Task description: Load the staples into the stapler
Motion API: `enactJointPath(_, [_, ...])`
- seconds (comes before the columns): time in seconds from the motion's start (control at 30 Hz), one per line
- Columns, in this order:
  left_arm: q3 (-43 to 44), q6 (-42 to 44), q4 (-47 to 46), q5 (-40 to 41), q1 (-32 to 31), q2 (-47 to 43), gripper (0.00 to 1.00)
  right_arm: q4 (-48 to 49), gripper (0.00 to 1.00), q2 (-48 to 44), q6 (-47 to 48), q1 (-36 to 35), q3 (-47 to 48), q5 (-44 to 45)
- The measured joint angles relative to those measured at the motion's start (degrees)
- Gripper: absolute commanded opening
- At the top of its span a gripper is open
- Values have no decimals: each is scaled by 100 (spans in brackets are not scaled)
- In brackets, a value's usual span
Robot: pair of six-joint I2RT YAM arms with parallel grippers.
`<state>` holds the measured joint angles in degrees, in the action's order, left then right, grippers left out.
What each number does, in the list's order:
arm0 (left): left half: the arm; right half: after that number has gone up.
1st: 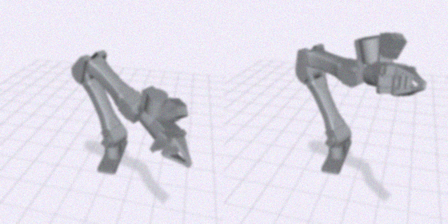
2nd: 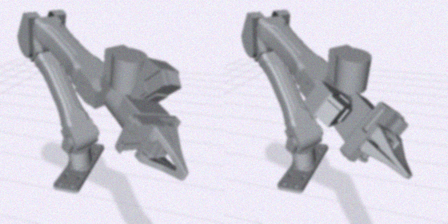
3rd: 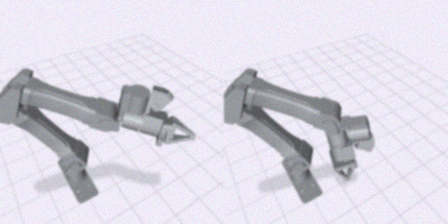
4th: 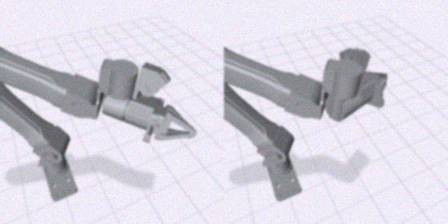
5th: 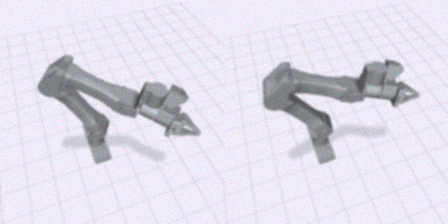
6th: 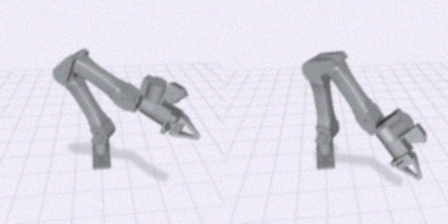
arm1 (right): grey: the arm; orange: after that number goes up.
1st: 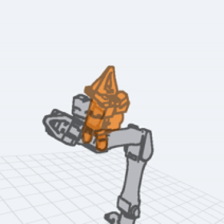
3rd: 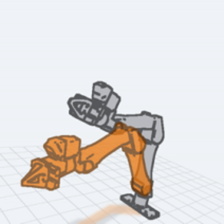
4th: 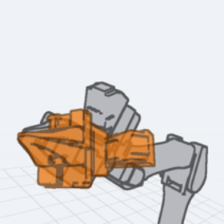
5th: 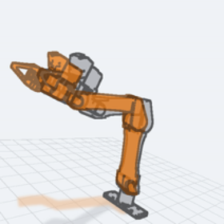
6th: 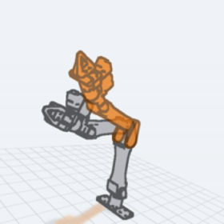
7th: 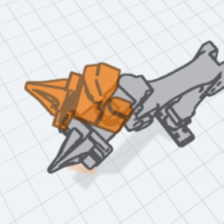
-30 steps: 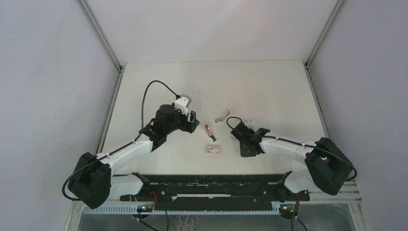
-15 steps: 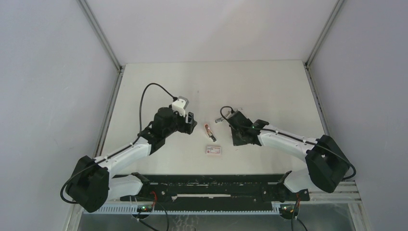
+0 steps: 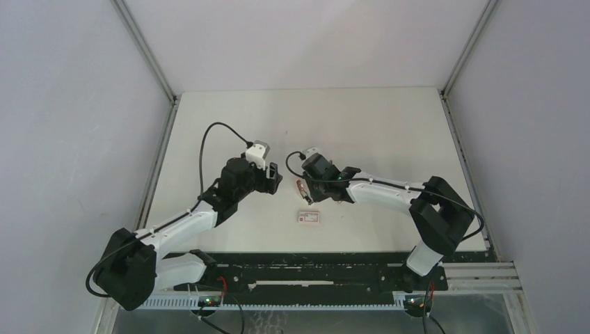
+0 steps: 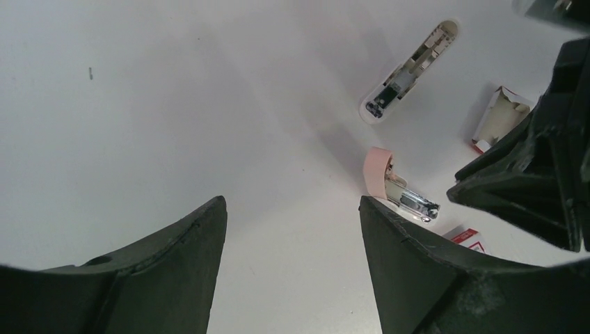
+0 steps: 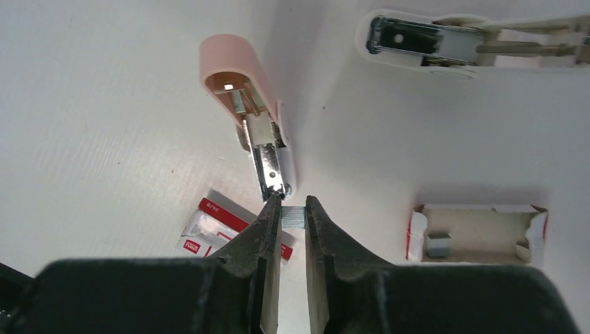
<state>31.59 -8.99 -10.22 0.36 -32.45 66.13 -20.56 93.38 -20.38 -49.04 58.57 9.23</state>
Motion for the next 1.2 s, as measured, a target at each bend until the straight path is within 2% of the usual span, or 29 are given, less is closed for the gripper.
enactJointPath(0.33, [0,-52,-125,223,0,-129,75,157,14,398,238,-247,192,79])
enactJointPath(1.2, [0,-96,-125,247,0,-138,75,304,13,693,503,-254,313,7])
